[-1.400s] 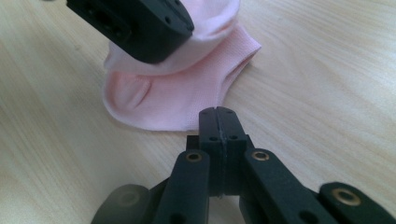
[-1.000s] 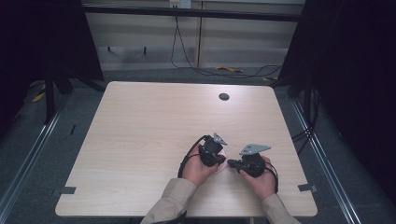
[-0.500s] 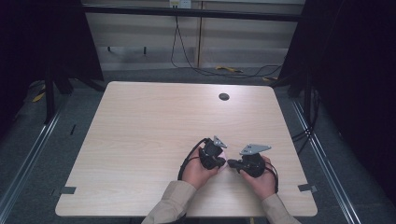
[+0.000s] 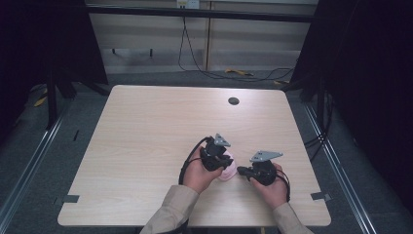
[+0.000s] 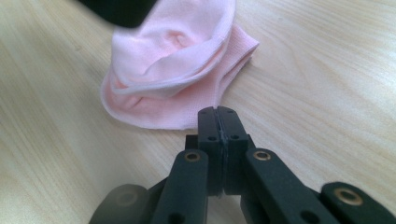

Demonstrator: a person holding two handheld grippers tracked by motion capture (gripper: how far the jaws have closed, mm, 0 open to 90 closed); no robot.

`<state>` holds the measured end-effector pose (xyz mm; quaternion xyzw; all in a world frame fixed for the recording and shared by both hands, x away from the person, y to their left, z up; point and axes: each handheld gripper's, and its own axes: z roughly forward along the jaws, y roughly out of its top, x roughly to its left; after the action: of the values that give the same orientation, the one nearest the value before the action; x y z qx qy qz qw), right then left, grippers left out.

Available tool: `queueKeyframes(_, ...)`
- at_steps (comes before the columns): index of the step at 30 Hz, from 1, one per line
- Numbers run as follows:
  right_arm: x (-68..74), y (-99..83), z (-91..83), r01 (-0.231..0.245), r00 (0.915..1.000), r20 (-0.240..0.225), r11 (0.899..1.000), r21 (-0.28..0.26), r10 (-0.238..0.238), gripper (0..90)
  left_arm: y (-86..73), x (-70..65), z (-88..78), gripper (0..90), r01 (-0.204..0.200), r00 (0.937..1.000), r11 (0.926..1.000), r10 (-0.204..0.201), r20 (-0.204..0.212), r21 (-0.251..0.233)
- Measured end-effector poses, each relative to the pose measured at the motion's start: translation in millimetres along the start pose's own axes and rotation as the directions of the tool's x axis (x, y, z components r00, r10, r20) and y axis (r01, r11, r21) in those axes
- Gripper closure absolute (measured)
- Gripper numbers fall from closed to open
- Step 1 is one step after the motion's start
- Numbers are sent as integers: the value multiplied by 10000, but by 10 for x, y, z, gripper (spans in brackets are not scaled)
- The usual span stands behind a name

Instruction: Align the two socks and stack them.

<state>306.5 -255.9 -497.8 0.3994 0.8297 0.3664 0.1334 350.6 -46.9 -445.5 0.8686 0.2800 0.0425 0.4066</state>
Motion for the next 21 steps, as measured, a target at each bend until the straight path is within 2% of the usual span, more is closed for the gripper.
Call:
queueKeyframes(1, 0, 0, 0, 2, 10000, 1, 10000, -1, -2, 893, -3, 45, 14, 809, -62, 9997, 9999, 64, -242, 107)
queueKeyframes(2, 0, -1, 0, 1, 10000, -2, 10000, 0, -1, 892, -8, 57, 28, 821, 8, 9996, 9999, -5, -282, 109)
queueKeyframes(7, -1, 0, 2, 20, 10000, -15, 10000, -7, -20, 892, -46, 135, 191, 828, -168, 9979, 9984, 201, -623, 531)
queueKeyframes(9, -4, -3, 4, -9, 10000, -48, 10000, -41, 9, 892, -66, 140, 265, 818, -194, 9981, 9974, 233, -562, 696)
queueKeyframes(13, -3, -3, 2, 17, 10000, -50, 10000, -36, -18, 892, -147, 94, 384, 756, -591, 9968, 9913, 649, -461, 1177)
queueKeyframes(16, -1, -4, 0, 45, 10000, -30, 10000, -26, -45, 891, -200, 82, 382, 726, -457, 9978, 9955, 494, -438, 826)
queueKeyframes(17, 0, -4, 0, 56, 10000, -11, 10000, -26, -56, 891, -214, 78, 385, 689, -364, 9986, 9966, 392, -362, 737)
queueKeyframes(18, 0, -3, 0, 62, 10000, -9, 10000, -18, -62, 890, -231, 73, 388, 642, -411, 9989, 9969, 426, -202, 672)
queueKeyframes(21, 5, 1, 1, 49, 10000, 4, 10000, 15, -49, 890, -249, 40, 389, 540, -679, 9976, 9956, 687, -90, 650)
